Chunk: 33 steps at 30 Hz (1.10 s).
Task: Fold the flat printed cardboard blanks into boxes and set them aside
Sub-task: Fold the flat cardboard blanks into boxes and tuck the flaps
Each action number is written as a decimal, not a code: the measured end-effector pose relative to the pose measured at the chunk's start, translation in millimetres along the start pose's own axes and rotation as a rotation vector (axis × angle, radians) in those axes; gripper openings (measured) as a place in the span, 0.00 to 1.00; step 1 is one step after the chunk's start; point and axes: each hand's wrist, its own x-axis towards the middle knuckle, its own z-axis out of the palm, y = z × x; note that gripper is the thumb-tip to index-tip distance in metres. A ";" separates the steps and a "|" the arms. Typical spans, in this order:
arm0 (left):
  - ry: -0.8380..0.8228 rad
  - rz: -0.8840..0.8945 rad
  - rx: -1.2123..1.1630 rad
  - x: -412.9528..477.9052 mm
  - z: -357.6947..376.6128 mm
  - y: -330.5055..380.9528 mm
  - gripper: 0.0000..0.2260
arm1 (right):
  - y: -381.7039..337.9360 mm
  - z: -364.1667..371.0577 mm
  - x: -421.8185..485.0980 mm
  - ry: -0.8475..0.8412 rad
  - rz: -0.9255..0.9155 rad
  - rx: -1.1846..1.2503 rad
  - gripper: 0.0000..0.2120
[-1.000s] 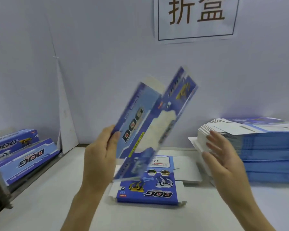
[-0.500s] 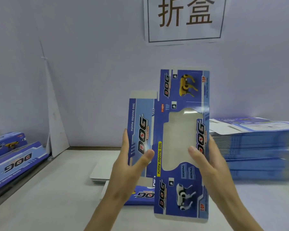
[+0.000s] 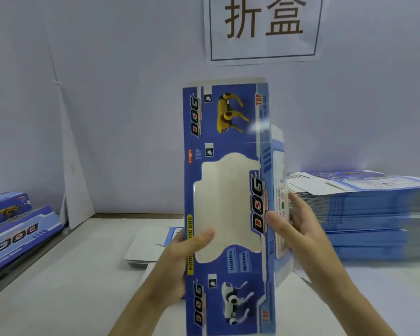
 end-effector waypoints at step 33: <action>0.081 0.080 0.301 7.1 1.6 -3.7 0.27 | -4.7 -19.0 -0.3 0.125 0.110 0.031 0.21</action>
